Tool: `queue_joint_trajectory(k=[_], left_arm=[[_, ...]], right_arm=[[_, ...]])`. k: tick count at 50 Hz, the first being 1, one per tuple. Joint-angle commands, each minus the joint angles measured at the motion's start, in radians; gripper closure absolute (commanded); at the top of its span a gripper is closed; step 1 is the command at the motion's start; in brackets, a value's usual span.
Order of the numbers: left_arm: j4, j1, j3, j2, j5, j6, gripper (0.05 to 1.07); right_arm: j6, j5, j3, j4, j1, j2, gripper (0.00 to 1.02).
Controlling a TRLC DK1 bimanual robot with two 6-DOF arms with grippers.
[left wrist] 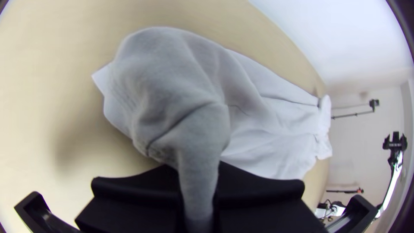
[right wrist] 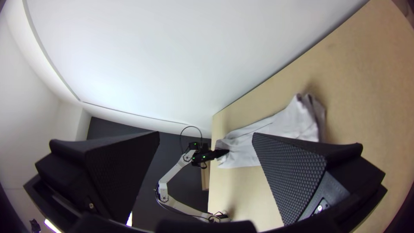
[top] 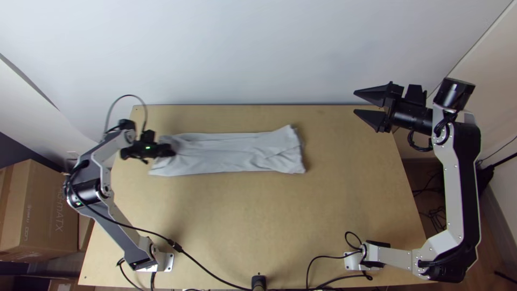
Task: Fold the t-shirt
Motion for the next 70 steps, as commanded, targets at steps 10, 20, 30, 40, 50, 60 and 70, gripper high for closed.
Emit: queue_joint_trajectory(k=[10,20,30,40,50,60,70], left_arm=[[-0.146,0.294,0.106,-0.064,-0.156,0.281,1.05],[-0.171,0.34,0.107,-0.185,-0.285,0.384,1.05],[-0.168,0.223,0.101,-0.369,-0.457,0.39,1.05],[-0.152,-0.018,0.127,-0.455,-0.756,0.309,1.05],[-0.18,-0.279,0.152,-0.441,-1.01,0.194,1.05],[-0.307,-0.492,0.262,-0.326,-1.148,0.059,1.05],[-0.444,-0.636,0.431,-0.159,-1.198,-0.058,1.05]], right_arm=[[-0.162,0.115,-0.103,0.003,-0.034,-0.078,0.03],[-0.331,0.28,-0.195,0.002,-0.034,-0.138,0.03],[-0.44,0.36,-0.28,0.003,-0.067,-0.184,0.03],[-0.464,0.366,-0.364,0.005,-0.112,-0.244,0.03],[-0.472,0.38,-0.456,0.005,-0.115,-0.321,0.03],[-0.472,0.392,-0.516,0.002,-0.115,-0.39,0.03],[-0.469,0.399,-0.562,-0.004,-0.113,-0.442,0.03]])
